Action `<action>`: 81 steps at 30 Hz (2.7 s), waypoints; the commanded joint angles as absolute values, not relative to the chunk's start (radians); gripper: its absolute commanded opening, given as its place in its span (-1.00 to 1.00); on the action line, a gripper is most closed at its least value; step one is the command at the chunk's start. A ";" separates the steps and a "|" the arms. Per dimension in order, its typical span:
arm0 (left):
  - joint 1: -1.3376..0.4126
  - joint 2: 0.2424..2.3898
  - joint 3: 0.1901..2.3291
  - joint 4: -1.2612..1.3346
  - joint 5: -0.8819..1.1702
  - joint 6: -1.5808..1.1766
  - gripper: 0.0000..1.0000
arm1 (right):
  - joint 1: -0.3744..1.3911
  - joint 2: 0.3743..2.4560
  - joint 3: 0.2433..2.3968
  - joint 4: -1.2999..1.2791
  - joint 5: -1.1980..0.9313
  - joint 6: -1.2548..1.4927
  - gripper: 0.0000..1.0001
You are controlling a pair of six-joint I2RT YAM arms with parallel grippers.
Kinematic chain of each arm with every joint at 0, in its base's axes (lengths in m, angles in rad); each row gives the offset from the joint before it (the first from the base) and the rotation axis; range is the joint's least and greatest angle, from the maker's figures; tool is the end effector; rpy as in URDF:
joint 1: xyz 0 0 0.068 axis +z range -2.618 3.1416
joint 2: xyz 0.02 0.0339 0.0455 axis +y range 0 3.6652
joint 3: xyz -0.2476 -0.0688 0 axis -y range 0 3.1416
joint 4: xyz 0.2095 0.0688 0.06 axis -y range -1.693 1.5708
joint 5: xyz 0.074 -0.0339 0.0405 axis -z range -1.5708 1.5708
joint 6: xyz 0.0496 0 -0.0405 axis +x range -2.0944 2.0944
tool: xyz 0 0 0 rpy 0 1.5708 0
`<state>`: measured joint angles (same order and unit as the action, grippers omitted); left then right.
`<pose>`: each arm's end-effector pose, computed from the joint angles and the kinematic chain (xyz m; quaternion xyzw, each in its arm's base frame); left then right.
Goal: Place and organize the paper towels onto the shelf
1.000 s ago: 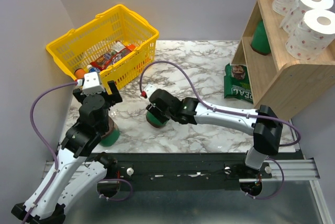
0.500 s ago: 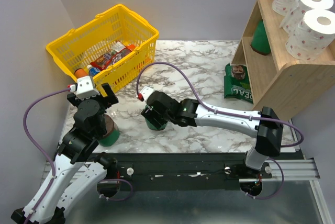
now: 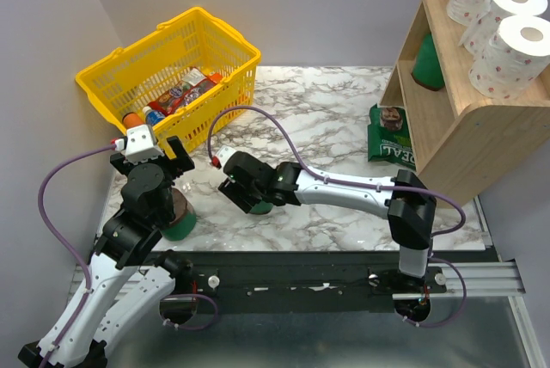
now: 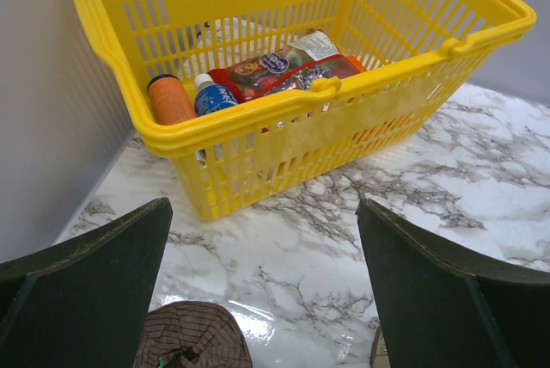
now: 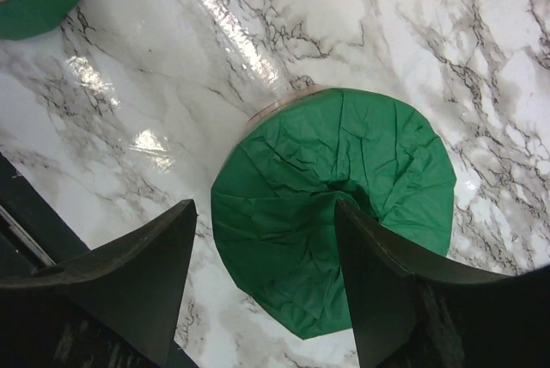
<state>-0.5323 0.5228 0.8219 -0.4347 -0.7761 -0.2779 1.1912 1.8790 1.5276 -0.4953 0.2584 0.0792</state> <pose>0.1007 -0.0190 0.3414 -0.1583 0.7233 0.0221 0.6718 0.1575 0.3606 0.2423 -0.4507 0.8118 0.1114 0.3542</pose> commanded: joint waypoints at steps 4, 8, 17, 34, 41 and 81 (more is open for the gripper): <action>-0.535 0.525 0.818 -0.403 -0.798 -0.290 0.98 | 1.198 1.940 1.572 -0.511 0.307 0.086 0.38; -0.534 0.523 0.816 -0.405 -0.796 -0.288 0.98 | 1.198 1.960 1.583 -0.531 0.340 0.084 0.34; -0.535 0.515 0.816 -0.405 -0.796 -0.288 0.98 | 1.198 1.977 1.585 -0.563 0.351 0.081 0.19; -0.535 0.489 0.811 -0.400 -0.793 -0.290 0.98 | 1.062 1.695 1.562 -0.709 0.629 -0.181 -0.28; -0.535 0.477 0.813 -0.400 -0.781 -0.290 0.98 | 0.888 1.576 1.647 -0.755 0.825 -0.359 -0.28; -0.535 0.477 0.808 -0.391 -0.759 -0.291 0.98 | 0.431 1.539 1.608 -0.713 0.885 -0.411 -0.10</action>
<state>-0.5323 0.4744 0.8185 -0.4114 -0.7650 -0.2779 0.4484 1.5612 1.6180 -0.7330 0.8268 -0.4084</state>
